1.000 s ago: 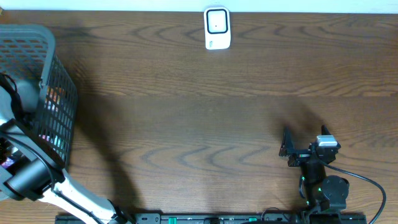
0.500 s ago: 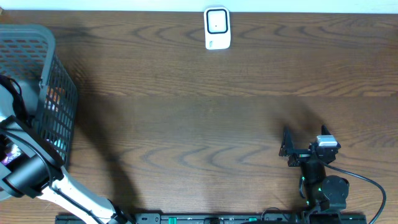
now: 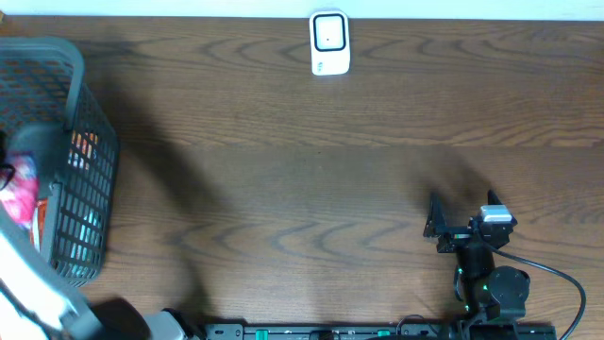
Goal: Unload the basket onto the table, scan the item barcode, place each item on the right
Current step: 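Lift the pink bag out and place it on the table near the scanner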
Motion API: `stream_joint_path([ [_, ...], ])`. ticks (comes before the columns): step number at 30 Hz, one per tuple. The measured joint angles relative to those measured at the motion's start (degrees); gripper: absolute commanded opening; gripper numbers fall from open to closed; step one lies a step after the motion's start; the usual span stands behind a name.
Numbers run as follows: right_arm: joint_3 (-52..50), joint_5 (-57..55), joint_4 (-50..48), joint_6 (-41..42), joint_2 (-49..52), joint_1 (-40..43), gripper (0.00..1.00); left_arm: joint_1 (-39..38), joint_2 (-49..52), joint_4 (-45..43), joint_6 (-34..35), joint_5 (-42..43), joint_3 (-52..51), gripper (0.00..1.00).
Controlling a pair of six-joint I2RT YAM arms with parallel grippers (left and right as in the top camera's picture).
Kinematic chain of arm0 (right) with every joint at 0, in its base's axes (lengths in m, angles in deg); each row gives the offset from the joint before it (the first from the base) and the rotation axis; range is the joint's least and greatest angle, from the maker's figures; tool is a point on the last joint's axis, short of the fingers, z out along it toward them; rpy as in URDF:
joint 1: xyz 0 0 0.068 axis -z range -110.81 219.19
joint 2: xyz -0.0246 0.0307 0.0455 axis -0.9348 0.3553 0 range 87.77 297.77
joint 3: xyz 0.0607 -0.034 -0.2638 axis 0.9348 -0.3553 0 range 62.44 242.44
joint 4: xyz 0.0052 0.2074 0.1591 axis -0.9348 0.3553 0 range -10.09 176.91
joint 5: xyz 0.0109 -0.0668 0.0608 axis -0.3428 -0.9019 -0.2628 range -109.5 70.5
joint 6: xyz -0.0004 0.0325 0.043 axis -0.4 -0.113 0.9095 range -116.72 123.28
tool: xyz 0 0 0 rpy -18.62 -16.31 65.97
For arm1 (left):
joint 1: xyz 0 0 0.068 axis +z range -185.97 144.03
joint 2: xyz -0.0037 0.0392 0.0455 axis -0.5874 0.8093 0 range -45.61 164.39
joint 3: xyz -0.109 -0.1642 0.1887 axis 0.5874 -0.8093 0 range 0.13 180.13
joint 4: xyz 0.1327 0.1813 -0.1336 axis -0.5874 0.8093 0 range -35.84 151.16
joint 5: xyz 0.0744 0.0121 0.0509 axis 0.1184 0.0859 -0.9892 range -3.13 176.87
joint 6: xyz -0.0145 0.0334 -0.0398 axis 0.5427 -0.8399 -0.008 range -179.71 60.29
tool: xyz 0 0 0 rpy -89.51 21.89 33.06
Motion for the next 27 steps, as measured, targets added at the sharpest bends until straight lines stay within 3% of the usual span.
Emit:
stream_joint_path([
  [7, 0.0, 0.0, 0.0, 0.0, 0.0, 0.0, 0.99, -3.21, -13.99, -13.86, 1.05, 18.99, 0.42, 0.08],
  [13, 0.0, 0.02, 0.02, 0.0, 0.0, 0.0, 0.99, -20.39, -18.23, -19.43, -0.22, 27.45, 0.42, 0.08],
  [18, 0.0, 0.02, 0.02, 0.0, 0.0, 0.0, 0.99, -41.33, -17.31, -19.67, -6.93, 28.3, 0.42, 0.07],
  [23, 0.0, 0.02, 0.02, 0.0, 0.0, 0.0, 0.99, -57.81, -11.82, -14.56, -11.93, 20.44, 0.39, 0.08],
  [27, 0.0, 0.0, 0.02, 0.0, 0.0, 0.0, 0.99, -66.05, -3.02, -12.59, -17.51, 13.38, 0.37, 0.07],
])
